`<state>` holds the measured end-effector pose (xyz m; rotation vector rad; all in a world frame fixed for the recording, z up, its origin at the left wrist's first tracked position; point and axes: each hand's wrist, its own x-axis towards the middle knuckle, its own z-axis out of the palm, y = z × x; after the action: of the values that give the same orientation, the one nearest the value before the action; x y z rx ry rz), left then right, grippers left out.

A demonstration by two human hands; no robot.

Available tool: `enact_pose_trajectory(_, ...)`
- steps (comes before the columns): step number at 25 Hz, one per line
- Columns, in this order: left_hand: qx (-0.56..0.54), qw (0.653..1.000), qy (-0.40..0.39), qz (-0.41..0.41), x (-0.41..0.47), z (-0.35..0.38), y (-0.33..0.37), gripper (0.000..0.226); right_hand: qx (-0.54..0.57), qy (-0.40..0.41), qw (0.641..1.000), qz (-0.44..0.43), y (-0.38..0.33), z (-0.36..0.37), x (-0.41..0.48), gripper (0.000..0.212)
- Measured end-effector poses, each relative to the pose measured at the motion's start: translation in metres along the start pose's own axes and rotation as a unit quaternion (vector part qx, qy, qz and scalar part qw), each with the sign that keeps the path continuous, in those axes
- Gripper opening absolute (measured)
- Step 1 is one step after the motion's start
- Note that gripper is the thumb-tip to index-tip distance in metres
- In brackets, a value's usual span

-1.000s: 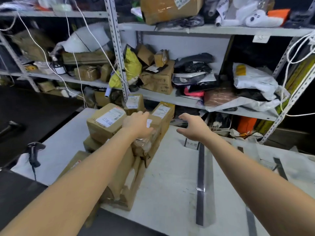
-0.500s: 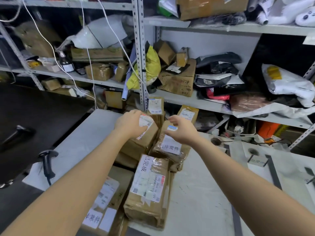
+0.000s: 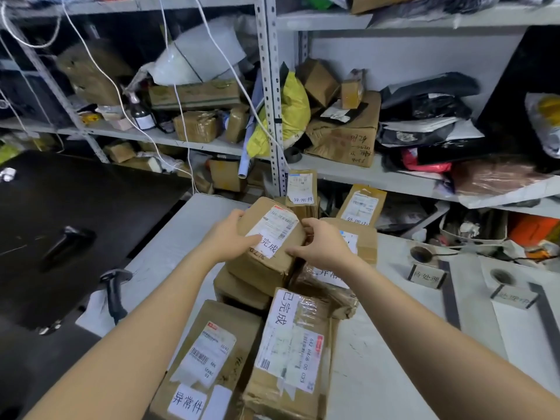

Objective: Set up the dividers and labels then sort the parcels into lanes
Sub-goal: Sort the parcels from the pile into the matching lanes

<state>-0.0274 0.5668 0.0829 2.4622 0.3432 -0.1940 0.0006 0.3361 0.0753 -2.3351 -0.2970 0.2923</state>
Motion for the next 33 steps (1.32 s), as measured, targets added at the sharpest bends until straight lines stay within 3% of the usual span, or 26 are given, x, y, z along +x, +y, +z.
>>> enact_pose_trajectory(5,-0.137,0.99,-0.032,0.009,0.007,-0.001,-0.025,0.072,0.074,0.027,0.996,0.043,-0.012,0.011,-0.004,0.085)
enact_pose_trajectory(11,-0.212,0.975,-0.035,0.061,0.013,0.008,-0.043,0.059,0.177,0.091,0.971,0.136,-0.032,0.035,-0.016,0.09)
enact_pose_trajectory(14,-0.21,0.975,-0.023,0.075,0.013,0.013,-0.053,0.063,0.222,0.097,0.954,0.175,-0.043,0.044,-0.021,0.075)
enact_pose_trajectory(16,-0.232,0.969,-0.018,0.08,0.012,0.015,-0.056,0.067,0.243,0.089,0.951,0.168,-0.048,0.048,-0.022,0.066)
enact_pose_trajectory(24,-0.289,0.95,-0.016,0.115,0.01,-0.025,-0.042,0.066,0.332,0.159,0.925,0.098,-0.071,0.041,-0.023,0.083)
enact_pose_trajectory(31,-0.297,0.937,-0.002,0.185,-0.013,-0.064,0.033,0.072,0.38,0.184,0.906,0.032,-0.088,-0.027,-0.049,0.051)
enact_pose_trajectory(33,-0.303,0.931,-0.013,0.201,-0.027,-0.064,0.059,0.072,0.373,0.195,0.907,0.019,-0.082,-0.055,-0.063,0.066)
